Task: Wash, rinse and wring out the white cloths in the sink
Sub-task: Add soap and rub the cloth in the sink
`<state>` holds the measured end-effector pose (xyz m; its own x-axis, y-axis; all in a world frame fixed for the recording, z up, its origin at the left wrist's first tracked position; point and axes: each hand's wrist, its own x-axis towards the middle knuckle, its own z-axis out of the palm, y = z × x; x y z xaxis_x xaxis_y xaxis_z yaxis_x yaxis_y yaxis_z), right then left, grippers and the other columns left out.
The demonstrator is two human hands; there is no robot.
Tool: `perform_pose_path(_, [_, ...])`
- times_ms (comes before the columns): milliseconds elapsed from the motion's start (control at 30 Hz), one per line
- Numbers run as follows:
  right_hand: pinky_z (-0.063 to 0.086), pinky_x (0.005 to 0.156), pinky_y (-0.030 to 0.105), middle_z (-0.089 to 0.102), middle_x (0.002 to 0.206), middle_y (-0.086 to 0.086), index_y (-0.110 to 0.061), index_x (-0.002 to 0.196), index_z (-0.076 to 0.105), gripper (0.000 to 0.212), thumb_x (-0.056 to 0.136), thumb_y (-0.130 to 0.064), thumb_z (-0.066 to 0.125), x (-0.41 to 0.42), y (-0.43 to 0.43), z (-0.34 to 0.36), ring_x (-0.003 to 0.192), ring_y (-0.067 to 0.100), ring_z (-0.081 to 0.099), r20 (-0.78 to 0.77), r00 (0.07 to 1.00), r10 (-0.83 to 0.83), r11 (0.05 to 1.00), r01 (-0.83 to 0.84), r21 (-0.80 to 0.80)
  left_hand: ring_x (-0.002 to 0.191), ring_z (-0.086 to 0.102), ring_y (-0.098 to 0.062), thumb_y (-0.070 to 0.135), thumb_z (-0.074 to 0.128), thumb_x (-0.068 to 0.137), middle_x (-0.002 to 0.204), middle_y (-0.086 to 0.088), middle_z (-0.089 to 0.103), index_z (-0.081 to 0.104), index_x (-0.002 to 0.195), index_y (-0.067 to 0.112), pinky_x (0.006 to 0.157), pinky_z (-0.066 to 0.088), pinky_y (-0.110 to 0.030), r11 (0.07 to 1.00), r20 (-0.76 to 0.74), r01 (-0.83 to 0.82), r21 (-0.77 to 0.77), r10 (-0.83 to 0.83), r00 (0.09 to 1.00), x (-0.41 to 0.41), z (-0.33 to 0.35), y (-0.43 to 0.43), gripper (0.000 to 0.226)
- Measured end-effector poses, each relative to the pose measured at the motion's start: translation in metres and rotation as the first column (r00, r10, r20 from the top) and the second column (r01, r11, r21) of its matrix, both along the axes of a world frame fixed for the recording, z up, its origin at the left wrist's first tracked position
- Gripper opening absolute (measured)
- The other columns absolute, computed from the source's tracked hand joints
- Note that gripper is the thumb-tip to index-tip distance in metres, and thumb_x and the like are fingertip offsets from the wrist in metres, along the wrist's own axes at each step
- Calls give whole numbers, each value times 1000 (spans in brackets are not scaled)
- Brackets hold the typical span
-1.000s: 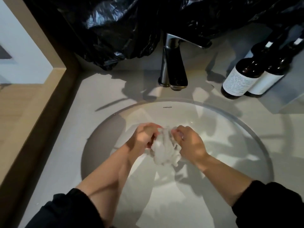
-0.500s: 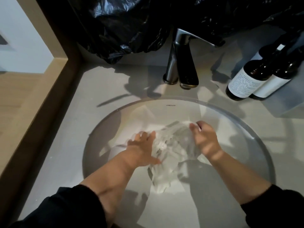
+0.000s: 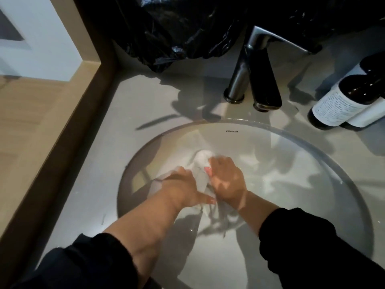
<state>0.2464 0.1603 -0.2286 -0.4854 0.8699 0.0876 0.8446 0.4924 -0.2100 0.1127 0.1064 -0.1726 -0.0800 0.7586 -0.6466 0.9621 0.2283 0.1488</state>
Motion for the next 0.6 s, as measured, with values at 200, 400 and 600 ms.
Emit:
perform_pose_path(200, [37, 61, 30, 58, 74, 6, -13, 81, 57, 31, 102, -29, 40, 41, 35, 47, 72, 25, 55, -370, 757, -538, 768, 260, -585, 124, 41, -28, 66, 65, 74, 142, -11, 27, -12, 151, 8, 89, 43, -36, 979, 18, -39, 198, 36, 999, 33, -25, -8, 123])
perform_pose_path(400, [38, 89, 23, 63, 122, 10, -15, 121, 62, 29, 100, -19, 42, 89, 37, 82, 113, 27, 57, -83, 901, -425, 783, 320, -533, 125, 37, -28, 17, 49, 88, 137, -8, 32, -4, 148, 14, 99, 34, -36, 791, -310, 487, 371, -389, 867, 20, 0, 11, 80])
perform_pose_path(600, [54, 84, 38, 57, 116, 25, -1, 113, 62, 44, 93, -31, 37, 73, -24, 47, 93, 40, 63, -88, 992, 90, 996, -91, -11, 145, 5, -30, 77, 48, 78, 158, -7, -11, -18, 149, 5, 116, 15, -46, 886, -222, 418, 199, -375, 900, 11, -16, -8, 121])
